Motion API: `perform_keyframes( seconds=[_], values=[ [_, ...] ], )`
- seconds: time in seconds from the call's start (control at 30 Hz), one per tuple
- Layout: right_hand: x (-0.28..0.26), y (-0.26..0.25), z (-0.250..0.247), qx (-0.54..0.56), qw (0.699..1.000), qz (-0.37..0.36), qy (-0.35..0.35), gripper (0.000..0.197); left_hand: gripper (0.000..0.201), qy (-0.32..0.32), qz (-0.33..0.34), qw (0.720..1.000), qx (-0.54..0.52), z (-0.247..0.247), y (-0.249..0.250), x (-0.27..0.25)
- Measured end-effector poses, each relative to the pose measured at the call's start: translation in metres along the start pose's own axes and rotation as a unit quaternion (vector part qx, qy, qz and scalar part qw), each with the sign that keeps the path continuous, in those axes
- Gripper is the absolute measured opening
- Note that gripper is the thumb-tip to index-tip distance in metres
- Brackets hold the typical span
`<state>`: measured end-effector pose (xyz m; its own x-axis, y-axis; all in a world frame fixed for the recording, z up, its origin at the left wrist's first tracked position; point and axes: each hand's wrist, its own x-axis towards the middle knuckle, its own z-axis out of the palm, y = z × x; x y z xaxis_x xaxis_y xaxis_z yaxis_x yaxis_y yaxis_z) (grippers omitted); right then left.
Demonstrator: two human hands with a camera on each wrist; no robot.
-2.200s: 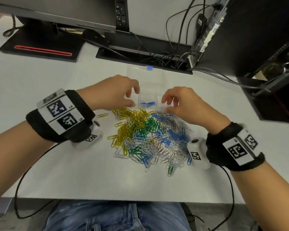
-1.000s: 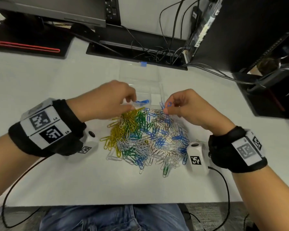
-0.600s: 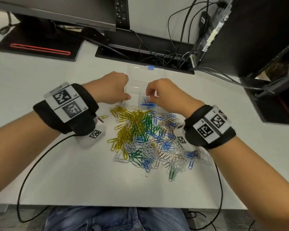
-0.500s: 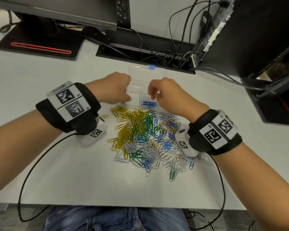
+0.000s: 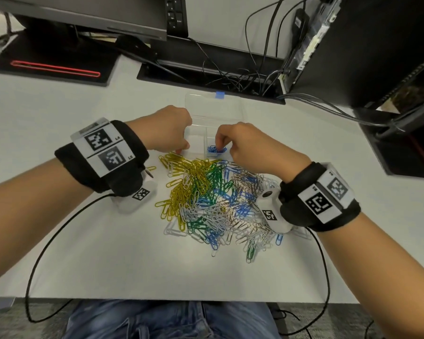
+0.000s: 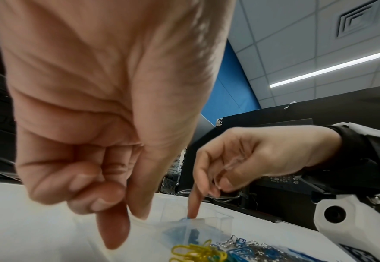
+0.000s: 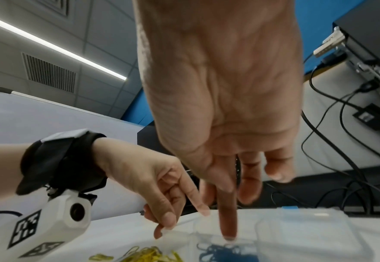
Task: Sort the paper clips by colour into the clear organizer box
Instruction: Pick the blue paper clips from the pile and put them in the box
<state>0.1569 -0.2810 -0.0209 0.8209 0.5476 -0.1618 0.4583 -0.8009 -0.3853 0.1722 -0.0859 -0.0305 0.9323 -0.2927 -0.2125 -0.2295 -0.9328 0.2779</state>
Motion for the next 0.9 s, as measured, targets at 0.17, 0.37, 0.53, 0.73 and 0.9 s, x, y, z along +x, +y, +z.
perform_keyframes(
  seconds=[0.17, 0.37, 0.53, 0.73, 0.9],
  values=[
    [0.003, 0.000, 0.002, 0.020, 0.999, -0.010, -0.029, 0.042, 0.041, 0.000, -0.012, 1.000, -0.009, 0.000, 0.000, 0.002],
    [-0.012, 0.017, -0.014, 0.049, 0.992, 0.030, 0.114, 0.027, 0.059, 0.010, -0.035, 0.998, -0.042, -0.003, 0.000, 0.005],
    [-0.020, 0.046, -0.017, -0.017, 0.991, 0.117, 0.065, 0.018, 0.048, 0.006, -0.044, 0.999, -0.024, -0.005, 0.000, 0.006],
    [-0.022, 0.040, -0.006, -0.028, 0.988, 0.148, -0.042, 0.012, 0.032, 0.107, 0.029, 0.994, -0.018, -0.009, 0.008, -0.005],
    [-0.020, 0.036, -0.003, -0.047, 0.985, 0.148, -0.077, 0.010, 0.017, -0.005, 0.233, 0.972, -0.007, -0.002, 0.038, -0.021]
  ],
)
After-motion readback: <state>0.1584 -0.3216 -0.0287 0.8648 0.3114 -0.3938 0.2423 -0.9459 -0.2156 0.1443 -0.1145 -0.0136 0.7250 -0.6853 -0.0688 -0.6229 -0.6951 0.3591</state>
